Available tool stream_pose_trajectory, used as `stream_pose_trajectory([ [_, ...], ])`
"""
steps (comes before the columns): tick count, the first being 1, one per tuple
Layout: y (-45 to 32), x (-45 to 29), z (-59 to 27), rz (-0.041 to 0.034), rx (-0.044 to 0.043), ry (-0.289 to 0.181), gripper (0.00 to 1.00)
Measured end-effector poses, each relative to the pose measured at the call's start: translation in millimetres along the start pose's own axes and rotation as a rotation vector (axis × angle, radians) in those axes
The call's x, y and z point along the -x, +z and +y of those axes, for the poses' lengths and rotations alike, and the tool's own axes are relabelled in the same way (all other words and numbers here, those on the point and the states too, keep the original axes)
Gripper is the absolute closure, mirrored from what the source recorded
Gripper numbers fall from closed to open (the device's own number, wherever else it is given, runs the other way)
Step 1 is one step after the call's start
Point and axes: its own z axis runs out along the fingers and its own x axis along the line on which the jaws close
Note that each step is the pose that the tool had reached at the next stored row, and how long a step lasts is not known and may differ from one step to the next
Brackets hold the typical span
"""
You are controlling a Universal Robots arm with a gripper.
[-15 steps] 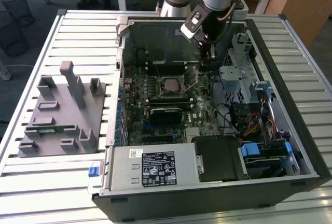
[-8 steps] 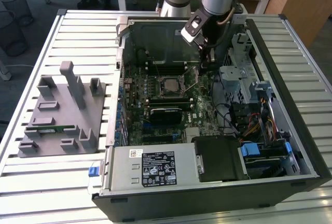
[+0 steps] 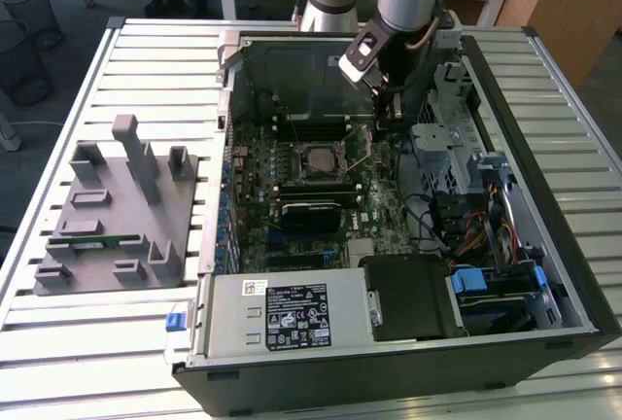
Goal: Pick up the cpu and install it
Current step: 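Close the cpu cover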
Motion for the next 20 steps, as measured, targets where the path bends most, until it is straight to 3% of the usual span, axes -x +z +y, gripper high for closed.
stream_pose_trajectory([
  [13,1.3,-0.2,-6.0,0.0002,-0.0009,0.0,0.89],
  [20,1.8,-0.3,-14.2,0.0001,-0.0009,0.0,0.89],
])
